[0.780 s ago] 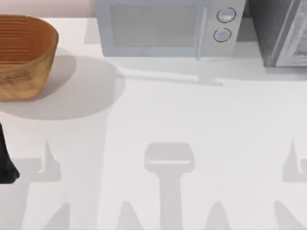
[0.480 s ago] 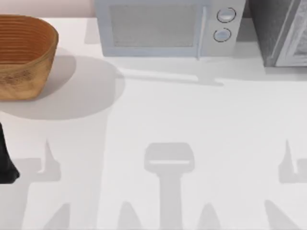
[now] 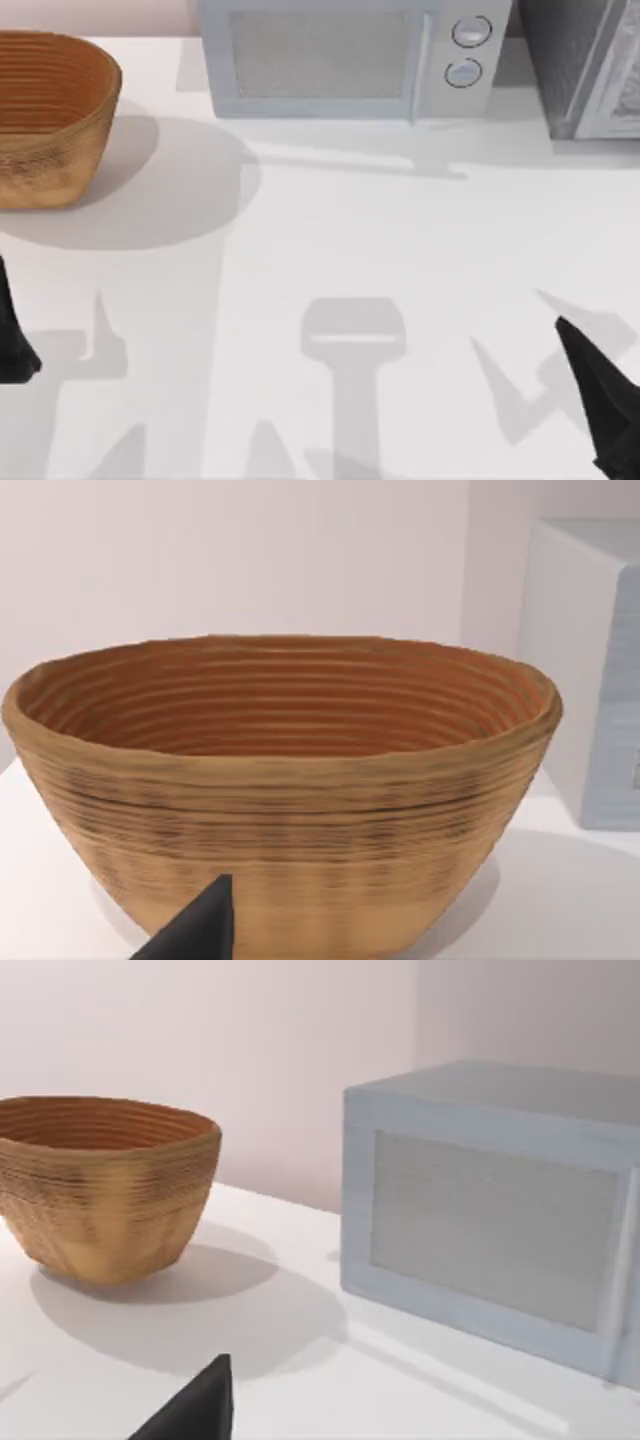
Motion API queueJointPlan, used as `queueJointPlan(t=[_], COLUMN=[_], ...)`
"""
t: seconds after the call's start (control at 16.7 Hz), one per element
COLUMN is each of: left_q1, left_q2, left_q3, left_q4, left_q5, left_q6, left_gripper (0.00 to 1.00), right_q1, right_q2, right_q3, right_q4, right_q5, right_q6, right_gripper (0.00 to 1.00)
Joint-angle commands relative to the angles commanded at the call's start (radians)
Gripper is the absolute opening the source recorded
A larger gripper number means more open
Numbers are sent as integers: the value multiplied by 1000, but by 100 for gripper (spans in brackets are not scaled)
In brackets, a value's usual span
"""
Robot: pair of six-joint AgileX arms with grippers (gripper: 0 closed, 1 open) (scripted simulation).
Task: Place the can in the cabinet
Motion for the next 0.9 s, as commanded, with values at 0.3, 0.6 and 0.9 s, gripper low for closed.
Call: queueJointPlan(t=[0.3, 0.6, 0.9], left_q1=[0, 0, 0], left_q2=[0, 0, 0], left_q3=[0, 0, 0], left_q4=[0, 0, 0], left_q5=[0, 0, 0], left_q6=[0, 0, 0], left_gripper=[100, 100, 100], right_q1=[560, 1229, 1970], right_q2=[196, 443, 722], right_q3=[29, 57, 84], right_q4=[169, 366, 582], right_q5=[-46, -92, -136], right_q6=[-3, -6, -11], right_gripper=[100, 100, 100])
